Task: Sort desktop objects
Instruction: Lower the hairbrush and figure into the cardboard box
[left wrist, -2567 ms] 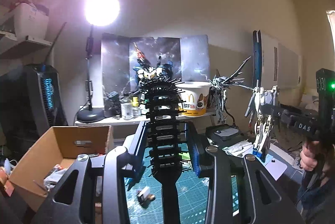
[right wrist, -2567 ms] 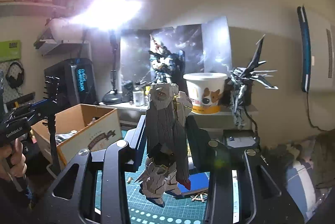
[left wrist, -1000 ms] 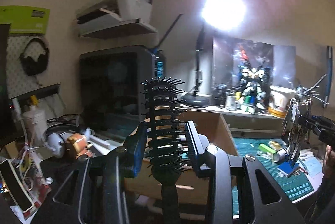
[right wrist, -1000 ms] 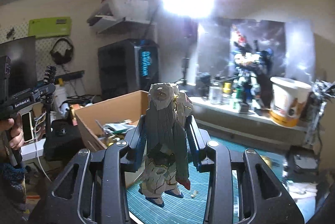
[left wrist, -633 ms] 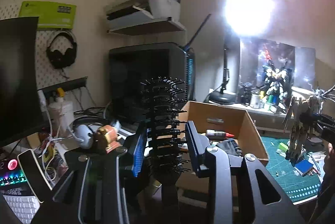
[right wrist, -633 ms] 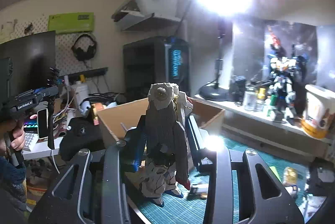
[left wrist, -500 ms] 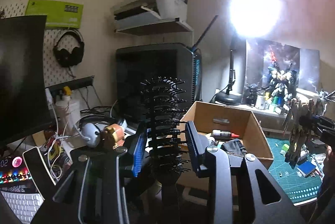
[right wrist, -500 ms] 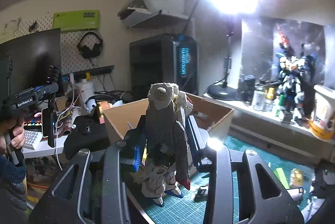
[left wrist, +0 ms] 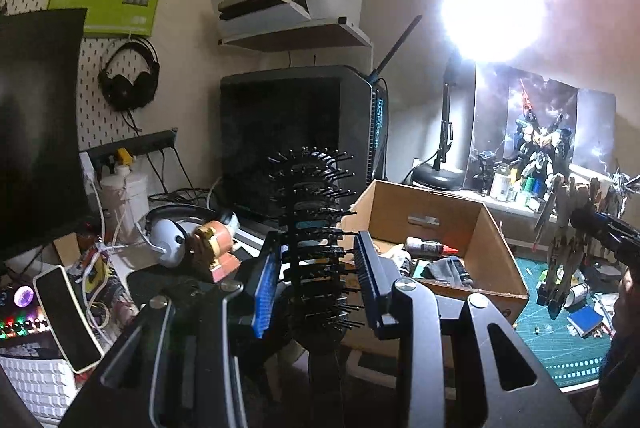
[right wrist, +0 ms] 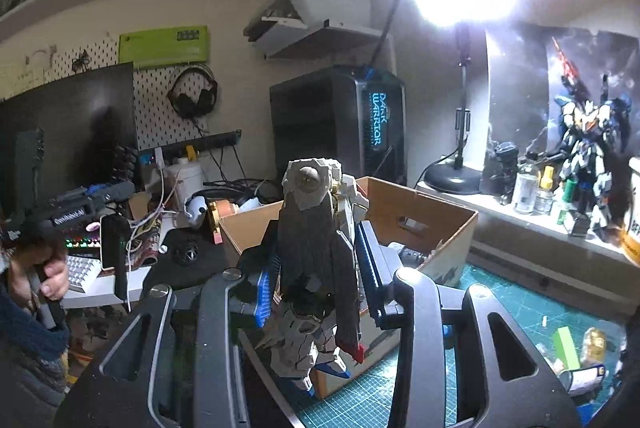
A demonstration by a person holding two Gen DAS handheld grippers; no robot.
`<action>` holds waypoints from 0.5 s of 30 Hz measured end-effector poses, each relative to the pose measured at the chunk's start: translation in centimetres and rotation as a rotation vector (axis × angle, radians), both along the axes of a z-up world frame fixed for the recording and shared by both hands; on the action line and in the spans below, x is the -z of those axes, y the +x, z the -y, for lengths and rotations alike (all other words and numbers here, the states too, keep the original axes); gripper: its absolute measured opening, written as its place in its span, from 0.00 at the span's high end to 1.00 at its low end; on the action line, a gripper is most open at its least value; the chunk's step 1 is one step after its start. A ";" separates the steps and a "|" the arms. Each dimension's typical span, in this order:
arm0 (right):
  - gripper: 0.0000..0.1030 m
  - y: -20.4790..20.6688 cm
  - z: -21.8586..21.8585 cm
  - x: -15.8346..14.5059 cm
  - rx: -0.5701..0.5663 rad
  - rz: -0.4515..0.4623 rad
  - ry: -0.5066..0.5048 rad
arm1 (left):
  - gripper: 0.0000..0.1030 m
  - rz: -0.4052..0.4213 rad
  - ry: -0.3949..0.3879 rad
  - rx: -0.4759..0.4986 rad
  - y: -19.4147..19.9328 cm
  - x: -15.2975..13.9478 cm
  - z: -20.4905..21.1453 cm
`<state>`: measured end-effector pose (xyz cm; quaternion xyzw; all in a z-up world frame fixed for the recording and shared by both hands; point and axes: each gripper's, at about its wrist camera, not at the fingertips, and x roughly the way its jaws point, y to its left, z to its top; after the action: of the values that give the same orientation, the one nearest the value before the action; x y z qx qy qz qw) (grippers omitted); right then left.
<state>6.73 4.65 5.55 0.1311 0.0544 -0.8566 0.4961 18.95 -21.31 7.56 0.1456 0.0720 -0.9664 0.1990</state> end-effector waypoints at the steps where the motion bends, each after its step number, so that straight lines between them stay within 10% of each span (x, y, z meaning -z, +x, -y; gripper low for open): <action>1: 0.67 -0.1 -0.1 0.0 -0.003 0.000 -0.008 | 0.65 0.004 0.002 0.009 -0.3 0.1 -0.2; 15: 0.67 -3.9 0.8 -2.1 -0.008 0.060 -0.064 | 0.65 0.045 0.009 0.073 -6.2 -1.7 -1.5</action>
<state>2.79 3.80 7.68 0.1405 0.0127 -0.8517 0.5048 12.75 -19.83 9.27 0.1705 0.0668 -0.9692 0.1646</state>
